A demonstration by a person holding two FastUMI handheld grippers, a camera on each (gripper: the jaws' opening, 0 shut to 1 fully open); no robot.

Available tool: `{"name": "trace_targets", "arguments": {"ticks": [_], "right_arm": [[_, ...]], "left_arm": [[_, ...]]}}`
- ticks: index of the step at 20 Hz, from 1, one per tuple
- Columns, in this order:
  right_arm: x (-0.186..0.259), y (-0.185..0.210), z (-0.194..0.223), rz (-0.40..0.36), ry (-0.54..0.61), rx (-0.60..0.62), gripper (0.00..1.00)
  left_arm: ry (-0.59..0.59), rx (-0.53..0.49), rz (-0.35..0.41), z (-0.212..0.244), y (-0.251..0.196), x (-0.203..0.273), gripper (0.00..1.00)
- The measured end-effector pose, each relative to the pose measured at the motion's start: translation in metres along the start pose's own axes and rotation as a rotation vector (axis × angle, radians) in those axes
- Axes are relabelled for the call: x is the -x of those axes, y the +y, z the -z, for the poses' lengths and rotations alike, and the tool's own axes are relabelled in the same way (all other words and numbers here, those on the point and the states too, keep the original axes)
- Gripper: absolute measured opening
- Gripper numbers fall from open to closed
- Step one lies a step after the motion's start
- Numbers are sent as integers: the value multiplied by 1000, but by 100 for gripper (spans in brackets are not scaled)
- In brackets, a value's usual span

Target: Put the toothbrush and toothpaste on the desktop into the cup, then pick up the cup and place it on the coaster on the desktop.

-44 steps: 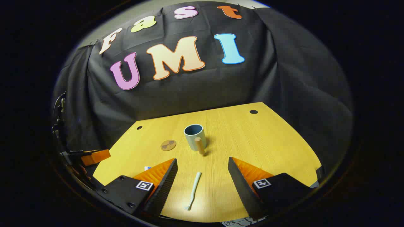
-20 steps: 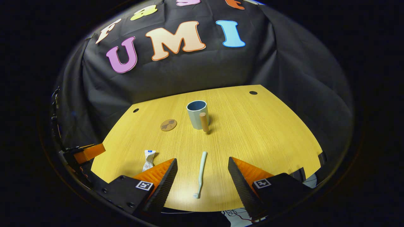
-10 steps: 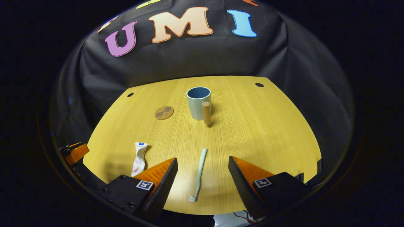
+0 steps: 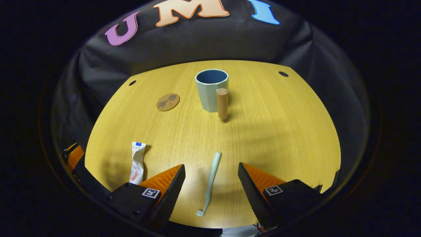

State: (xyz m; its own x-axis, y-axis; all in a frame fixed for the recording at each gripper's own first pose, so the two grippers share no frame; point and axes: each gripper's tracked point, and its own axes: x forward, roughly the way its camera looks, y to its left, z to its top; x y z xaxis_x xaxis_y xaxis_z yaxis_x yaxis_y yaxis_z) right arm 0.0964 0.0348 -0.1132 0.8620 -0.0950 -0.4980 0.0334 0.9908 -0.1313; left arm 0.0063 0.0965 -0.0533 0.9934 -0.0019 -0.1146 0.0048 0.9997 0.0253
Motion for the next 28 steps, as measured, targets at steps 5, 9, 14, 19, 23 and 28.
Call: {"name": "trace_targets", "arguments": {"ticks": [5, 9, 14, 19, 23, 28], "right_arm": [[-25, 5, 5, -10, 127, -3, 95], [-38, 2, 8, 20, 206, -24, 99], [-50, -6, 10, 50, 270, -25, 91], [-54, -7, 16, 54, 326, -9, 80], [-55, -14, 15, 72, 335, 22, 80], [-58, -14, 17, 73, 356, 33, 50]], "left_arm": [[32, 59, -3, 10, -19, -5, 94], [59, 14, -30, 14, -17, -12, 94], [77, -6, -37, 16, -16, -21, 94], [88, 7, -23, 16, -23, -29, 94], [92, 9, -21, 13, -27, -32, 94], [97, 14, -33, 17, -29, -39, 94]]}}
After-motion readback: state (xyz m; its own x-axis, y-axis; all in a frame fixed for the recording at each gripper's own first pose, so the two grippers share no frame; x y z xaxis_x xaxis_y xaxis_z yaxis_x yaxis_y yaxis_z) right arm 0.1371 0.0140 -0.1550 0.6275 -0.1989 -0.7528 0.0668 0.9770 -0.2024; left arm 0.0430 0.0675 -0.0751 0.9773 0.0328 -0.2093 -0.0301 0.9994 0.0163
